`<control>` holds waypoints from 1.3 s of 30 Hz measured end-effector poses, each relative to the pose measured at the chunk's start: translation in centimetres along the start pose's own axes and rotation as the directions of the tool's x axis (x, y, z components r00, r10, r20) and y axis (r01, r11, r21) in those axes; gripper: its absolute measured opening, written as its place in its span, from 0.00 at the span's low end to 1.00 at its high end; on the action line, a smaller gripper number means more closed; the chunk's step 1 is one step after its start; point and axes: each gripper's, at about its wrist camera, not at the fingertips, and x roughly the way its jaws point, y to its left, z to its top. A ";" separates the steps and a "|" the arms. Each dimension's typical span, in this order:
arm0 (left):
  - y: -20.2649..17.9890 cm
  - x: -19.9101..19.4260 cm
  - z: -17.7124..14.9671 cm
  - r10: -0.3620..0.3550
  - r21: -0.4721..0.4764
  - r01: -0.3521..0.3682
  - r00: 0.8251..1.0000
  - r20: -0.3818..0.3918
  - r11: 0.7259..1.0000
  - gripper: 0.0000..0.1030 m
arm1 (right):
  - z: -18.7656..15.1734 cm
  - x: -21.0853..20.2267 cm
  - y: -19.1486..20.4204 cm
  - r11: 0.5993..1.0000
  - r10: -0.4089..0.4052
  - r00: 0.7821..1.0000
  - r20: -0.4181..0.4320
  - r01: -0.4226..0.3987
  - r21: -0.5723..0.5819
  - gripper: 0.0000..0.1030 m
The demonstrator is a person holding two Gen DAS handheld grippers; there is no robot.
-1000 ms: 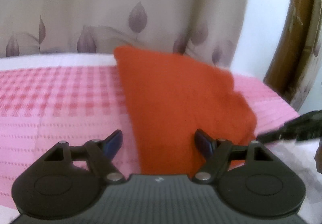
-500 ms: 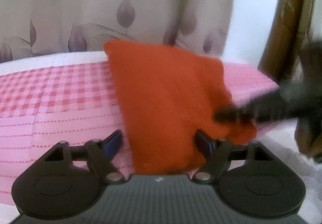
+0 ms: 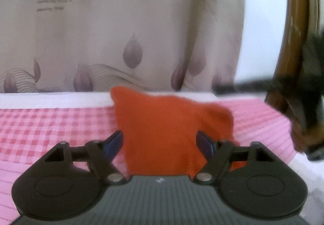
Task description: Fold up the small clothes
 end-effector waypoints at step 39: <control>2.2 2.6 0.4 0.127 -0.016 -0.128 0.989 -0.069 0.992 0.90 | -8.4 -2.6 -0.3 0.952 -0.134 0.991 0.008 0.127 0.278 1.00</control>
